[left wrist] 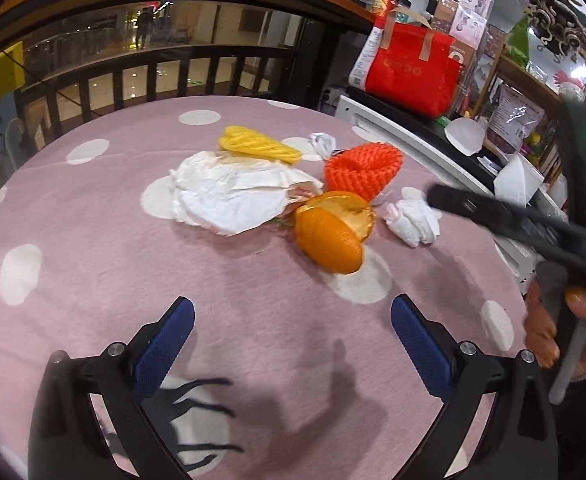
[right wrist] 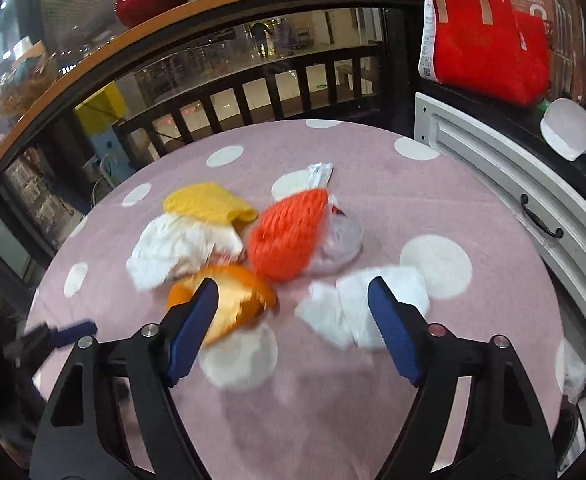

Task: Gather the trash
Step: 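Grasp the orange foam net with the right tool while the left tool grasps the orange peel, then carry the foam net over the bin and open the right tool while the left tool carries the peel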

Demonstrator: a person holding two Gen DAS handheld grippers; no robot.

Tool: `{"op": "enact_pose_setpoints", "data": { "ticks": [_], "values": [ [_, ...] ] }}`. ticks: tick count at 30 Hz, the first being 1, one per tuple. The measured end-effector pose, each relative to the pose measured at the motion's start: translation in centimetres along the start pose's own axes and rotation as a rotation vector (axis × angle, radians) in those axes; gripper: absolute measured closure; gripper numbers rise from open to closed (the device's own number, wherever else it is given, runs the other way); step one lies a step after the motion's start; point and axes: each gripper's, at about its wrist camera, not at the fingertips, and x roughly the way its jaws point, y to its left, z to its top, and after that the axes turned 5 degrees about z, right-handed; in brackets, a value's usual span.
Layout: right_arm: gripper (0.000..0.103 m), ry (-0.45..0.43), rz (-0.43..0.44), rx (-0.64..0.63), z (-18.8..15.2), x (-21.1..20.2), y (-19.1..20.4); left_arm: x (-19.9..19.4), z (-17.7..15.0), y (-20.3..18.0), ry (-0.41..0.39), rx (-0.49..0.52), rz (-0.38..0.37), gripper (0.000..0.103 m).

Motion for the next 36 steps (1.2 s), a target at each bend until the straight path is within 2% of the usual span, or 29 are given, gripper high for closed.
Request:
{"op": "enact_pose_setpoints", "data": {
  "ticks": [6,8,10,11,13,14,16,17,19,21,28,36],
  "values": [
    [0.047,0.029,0.018,0.074,2.3,4.1,-1.1,2.6,1.2,-1.2,0.037,-0.015,-0.020,0.006],
    [0.058,0.038,0.039,0.093,2.6,5.0,-1.3,3.3,1.7,-1.3,0.045,-0.034,-0.028,0.007],
    [0.083,0.050,0.048,0.088,2.7,5.5,-1.2,4.2,2.2,-1.5,0.049,-0.051,-0.031,0.008],
    [0.084,0.056,0.048,0.085,2.7,5.7,-1.1,4.6,2.4,-1.5,0.047,-0.060,-0.030,0.009],
    [0.091,0.052,0.061,0.084,2.4,5.5,-1.2,5.3,2.8,-1.4,0.049,-0.089,-0.025,0.021],
    [0.091,0.049,0.064,0.080,2.3,5.3,-1.1,5.7,2.9,-1.2,0.052,-0.109,-0.029,0.025],
    [0.091,0.037,0.079,0.075,1.9,4.5,-1.2,6.2,3.0,-0.8,0.056,-0.136,-0.028,0.042],
    [0.091,0.033,0.083,0.074,1.8,4.1,-1.3,6.4,3.0,-0.7,0.060,-0.147,-0.026,0.046],
    [0.092,0.016,0.089,0.066,1.5,3.0,-1.3,6.7,2.8,-0.3,0.063,-0.175,-0.036,0.067],
    [0.092,0.001,0.098,0.059,1.1,1.9,-1.3,6.4,2.6,-0.1,0.053,-0.190,-0.047,0.076],
    [0.092,-0.029,0.107,0.021,-0.2,-1.4,-0.8,4.3,1.9,-0.6,0.016,-0.156,-0.045,0.083],
    [0.092,-0.044,0.104,-0.045,-2.8,-6.0,-0.1,0.5,0.3,-1.5,-0.029,-0.142,-0.089,0.084]
  ]
}}
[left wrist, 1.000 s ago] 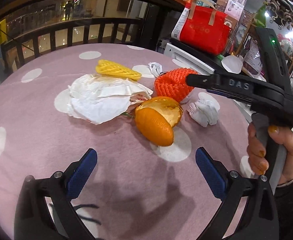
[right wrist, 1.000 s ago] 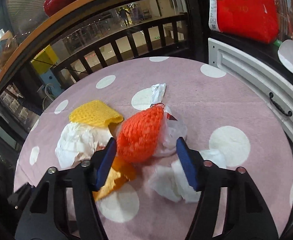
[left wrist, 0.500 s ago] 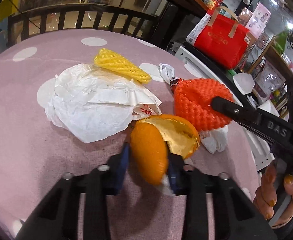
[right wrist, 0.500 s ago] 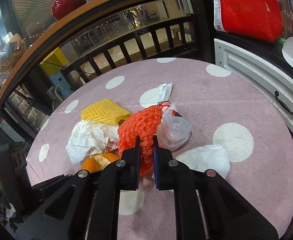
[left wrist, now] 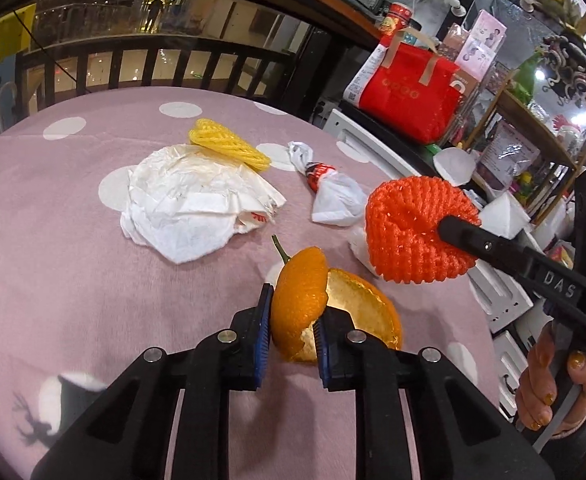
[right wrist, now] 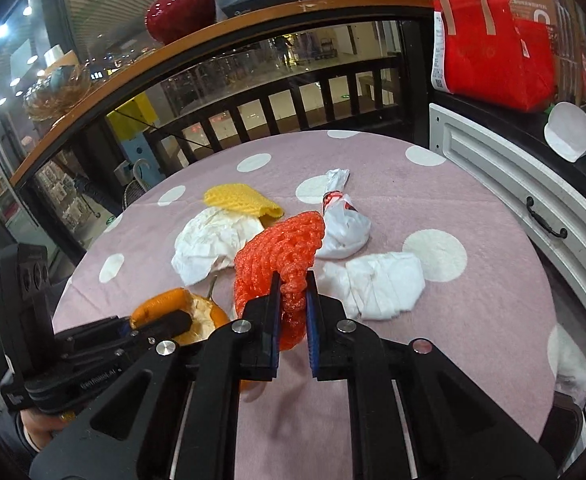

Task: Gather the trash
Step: 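Carry the foam net over the bin and open the right tool while the left tool carries the peel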

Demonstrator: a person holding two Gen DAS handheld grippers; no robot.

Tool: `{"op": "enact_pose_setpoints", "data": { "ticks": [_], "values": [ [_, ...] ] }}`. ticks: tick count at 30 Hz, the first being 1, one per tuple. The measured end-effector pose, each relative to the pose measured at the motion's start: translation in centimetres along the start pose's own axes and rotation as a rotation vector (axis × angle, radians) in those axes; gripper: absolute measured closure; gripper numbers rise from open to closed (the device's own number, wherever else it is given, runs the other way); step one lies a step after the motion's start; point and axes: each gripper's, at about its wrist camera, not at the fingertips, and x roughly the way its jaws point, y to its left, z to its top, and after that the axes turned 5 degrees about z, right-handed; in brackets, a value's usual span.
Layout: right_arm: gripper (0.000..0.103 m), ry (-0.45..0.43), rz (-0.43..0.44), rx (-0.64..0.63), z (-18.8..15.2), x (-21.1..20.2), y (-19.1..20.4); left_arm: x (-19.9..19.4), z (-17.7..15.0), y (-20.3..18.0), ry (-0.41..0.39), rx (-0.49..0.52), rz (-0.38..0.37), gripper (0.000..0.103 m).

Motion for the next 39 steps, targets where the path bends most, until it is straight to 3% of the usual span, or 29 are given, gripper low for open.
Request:
{"op": "enact_pose_setpoints", "data": {
  "ticks": [11,19,31,39],
  "values": [
    [0.092,-0.029,-0.054,-0.052,-4.7,-5.9,0.0,-3.7,-3.6,-2.5,-0.011,0.052,-0.043,0.085],
    [0.092,-0.054,-0.106,-0.010,-8.3,-10.4,-2.2,-4.7,-5.9,-5.3,0.001,0.077,-0.088,0.084],
    [0.092,-0.058,-0.298,0.147,-14.5,-17.5,-9.6,-5.7,-8.2,-12.0,-0.001,0.166,-0.209,0.084],
    [0.092,0.052,-0.445,0.275,-19.6,-19.0,-15.5,-4.5,-10.3,-19.0,0.043,0.262,-0.313,0.084]
  ]
}}
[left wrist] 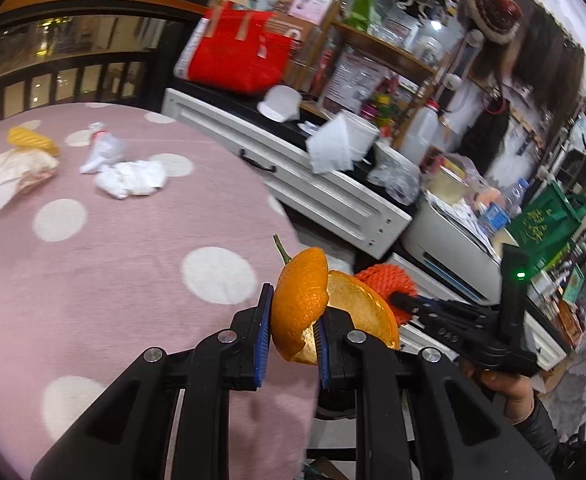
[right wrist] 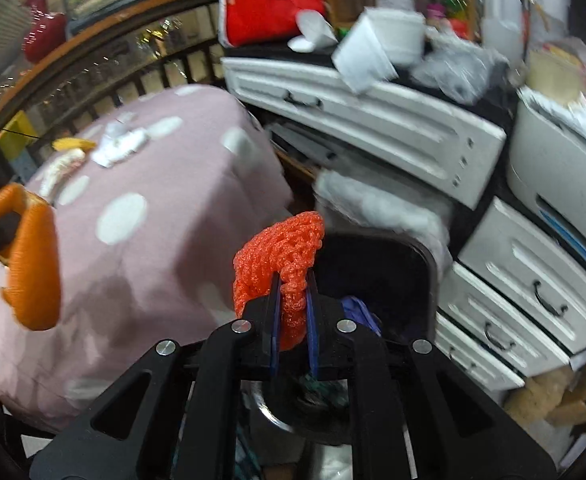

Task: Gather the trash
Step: 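Carry the foam net over the bin and open the right tool while the left tool carries the peel, then lower the orange peel into the bin and open the left tool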

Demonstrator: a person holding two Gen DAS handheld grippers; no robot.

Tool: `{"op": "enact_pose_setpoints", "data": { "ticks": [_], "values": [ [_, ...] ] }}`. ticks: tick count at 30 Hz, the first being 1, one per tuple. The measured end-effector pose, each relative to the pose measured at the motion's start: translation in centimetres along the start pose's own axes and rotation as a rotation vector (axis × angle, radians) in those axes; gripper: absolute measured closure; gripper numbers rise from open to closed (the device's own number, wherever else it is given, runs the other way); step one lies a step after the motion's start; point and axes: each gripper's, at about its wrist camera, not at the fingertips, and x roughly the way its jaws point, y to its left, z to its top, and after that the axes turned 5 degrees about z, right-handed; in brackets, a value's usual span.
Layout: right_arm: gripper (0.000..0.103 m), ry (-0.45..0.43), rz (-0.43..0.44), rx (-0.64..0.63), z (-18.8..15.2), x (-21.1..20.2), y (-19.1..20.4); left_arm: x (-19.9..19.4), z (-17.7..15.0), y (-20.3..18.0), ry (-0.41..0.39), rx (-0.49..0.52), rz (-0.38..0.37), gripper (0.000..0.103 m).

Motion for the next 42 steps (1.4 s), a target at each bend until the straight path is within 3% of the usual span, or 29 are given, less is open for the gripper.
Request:
{"op": "enact_pose_setpoints", "data": {
  "ticks": [8,20,23,25,27,42],
  "values": [
    [0.092,0.141,-0.061,0.102,-3.4,5.0,-5.3,4.7,-1.8,-6.2,0.094,0.113,-0.069,0.084],
    [0.091,0.300,-0.095,0.217,-8.2,12.9,-9.4,9.8,-4.8,-9.8,0.207,0.209,-0.066,0.084],
    [0.081,0.320,-0.083,0.246,-8.8,13.7,-10.0,10.9,-5.4,-10.0,0.233,0.223,-0.056,0.084],
    [0.052,0.311,-0.066,0.266,-8.9,13.6,-10.4,11.4,-5.8,-9.8,0.246,0.227,-0.047,0.084],
    [0.043,0.277,-0.076,0.262,-8.8,12.9,-10.3,11.9,-6.1,-9.8,0.256,0.229,-0.038,0.084],
    [0.042,0.128,-0.169,0.276,-6.5,7.1,-12.3,15.7,-8.0,-10.8,0.318,0.277,-0.013,0.084]
  ]
}}
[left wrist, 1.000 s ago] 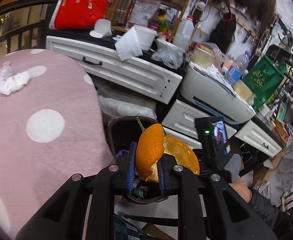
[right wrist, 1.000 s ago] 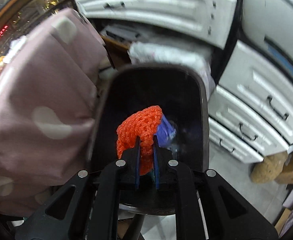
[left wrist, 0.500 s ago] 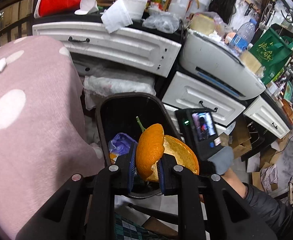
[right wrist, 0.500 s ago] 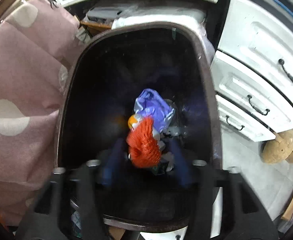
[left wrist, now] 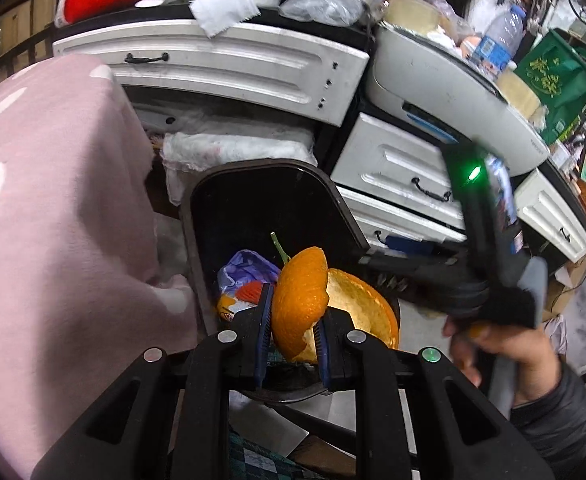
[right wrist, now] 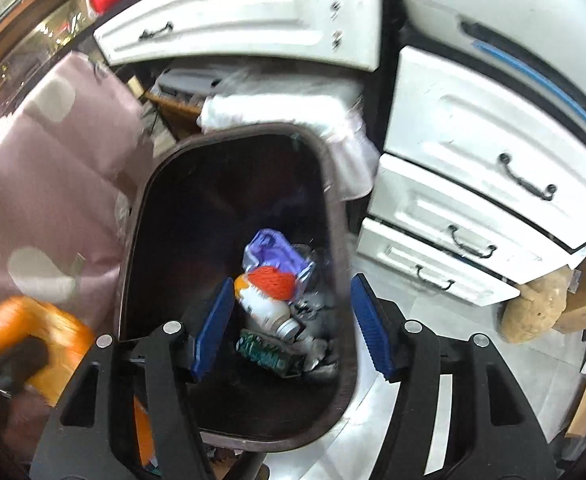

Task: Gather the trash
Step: 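Lower the orange peel into the bin and open the left tool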

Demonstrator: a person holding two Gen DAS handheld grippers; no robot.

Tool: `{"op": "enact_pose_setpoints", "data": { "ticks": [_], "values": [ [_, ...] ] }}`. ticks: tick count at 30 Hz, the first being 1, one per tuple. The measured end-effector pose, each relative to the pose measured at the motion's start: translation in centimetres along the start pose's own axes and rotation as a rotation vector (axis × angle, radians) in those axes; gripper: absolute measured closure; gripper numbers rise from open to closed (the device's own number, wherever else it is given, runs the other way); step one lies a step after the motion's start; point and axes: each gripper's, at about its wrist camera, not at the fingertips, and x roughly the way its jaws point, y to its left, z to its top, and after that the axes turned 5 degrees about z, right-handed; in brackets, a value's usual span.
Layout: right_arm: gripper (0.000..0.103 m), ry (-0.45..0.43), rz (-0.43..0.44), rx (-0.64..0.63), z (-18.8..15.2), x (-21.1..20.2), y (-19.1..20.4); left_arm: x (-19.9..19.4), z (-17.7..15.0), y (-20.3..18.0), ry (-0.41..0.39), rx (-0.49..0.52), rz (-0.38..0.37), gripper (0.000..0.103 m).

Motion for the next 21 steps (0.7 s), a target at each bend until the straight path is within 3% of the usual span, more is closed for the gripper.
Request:
{"op": "enact_pose_setpoints", "data": {
  "ticks": [11,21],
  "values": [
    [0.038,-0.095,-0.005,0.083,1.2,-3.8,-2.7,5.1,-0.3,-2.5,0.086,0.056,0.003,0.084],
    [0.037,-0.102,0.015,0.084,1.2,-4.3,-2.6,8.9,-0.5,-2.8,0.152,0.066,0.029,0.084]
  ]
}}
